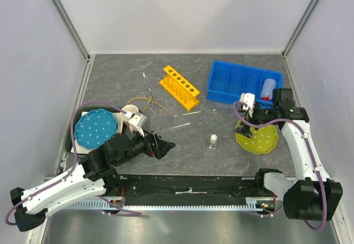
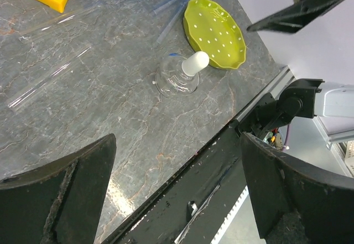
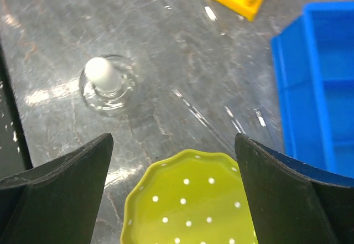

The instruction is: Organize the chemistry lab equipment

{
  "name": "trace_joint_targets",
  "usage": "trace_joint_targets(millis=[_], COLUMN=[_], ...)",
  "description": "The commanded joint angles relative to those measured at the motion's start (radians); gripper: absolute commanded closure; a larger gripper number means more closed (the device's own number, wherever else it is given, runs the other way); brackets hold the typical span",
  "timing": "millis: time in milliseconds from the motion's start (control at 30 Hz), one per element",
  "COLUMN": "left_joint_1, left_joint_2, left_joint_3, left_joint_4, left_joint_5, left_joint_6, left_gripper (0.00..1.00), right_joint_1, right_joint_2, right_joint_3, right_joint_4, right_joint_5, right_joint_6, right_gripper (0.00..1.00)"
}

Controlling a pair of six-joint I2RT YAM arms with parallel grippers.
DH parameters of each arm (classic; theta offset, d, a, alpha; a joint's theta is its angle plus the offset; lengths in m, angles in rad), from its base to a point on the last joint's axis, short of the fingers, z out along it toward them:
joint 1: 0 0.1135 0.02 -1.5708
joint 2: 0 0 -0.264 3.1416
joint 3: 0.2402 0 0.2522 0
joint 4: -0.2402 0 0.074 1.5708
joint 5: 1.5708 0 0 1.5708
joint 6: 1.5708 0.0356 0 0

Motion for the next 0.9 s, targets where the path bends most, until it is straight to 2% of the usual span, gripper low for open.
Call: trace_joint_targets(millis=[0,133,267,400,533,867], left_joint_1=[-0.005,-0.004,-0.004,-0.005,-0.005,-0.004], left_joint_2=[-0.005,0.004,0.024,0.035,0.030,0.010], left_joint_3=[-0.015,-0.018,-0.016,-0.015,-0.013,-0.012], left_joint_4=[0.059,0.073,0.085,0.091,0.085,0.062], left_joint_5=[0.008,0.005,0.003,0.002,-0.006,-0.027], left_joint_6=[0.015,0.014,0.012,0.003,-0.008,-0.026], left_gripper=[0.02,0.02,0.02,0.02,0.02,0.02], right_joint_1=[0.019,0.042,0.082,0.172,0.255,0.432], right_joint_2=[0.037,0.045,0.065,0.112,0.161,0.231], right_joint_3=[-0.056,-0.123,-0.180,-0.205,-0.238,-0.278], right_joint_4=[-0.113,-0.110,-0.073,-0.020,0.065,0.310], right_joint_5=[-0.121,-0.052,-0.007,0.015,0.054,0.150], right_joint_6=[-0.350,-0.482,-0.536,-0.568,-0.563,-0.398], right_gripper=[0.02,0.02,0.02,0.02,0.02,0.02])
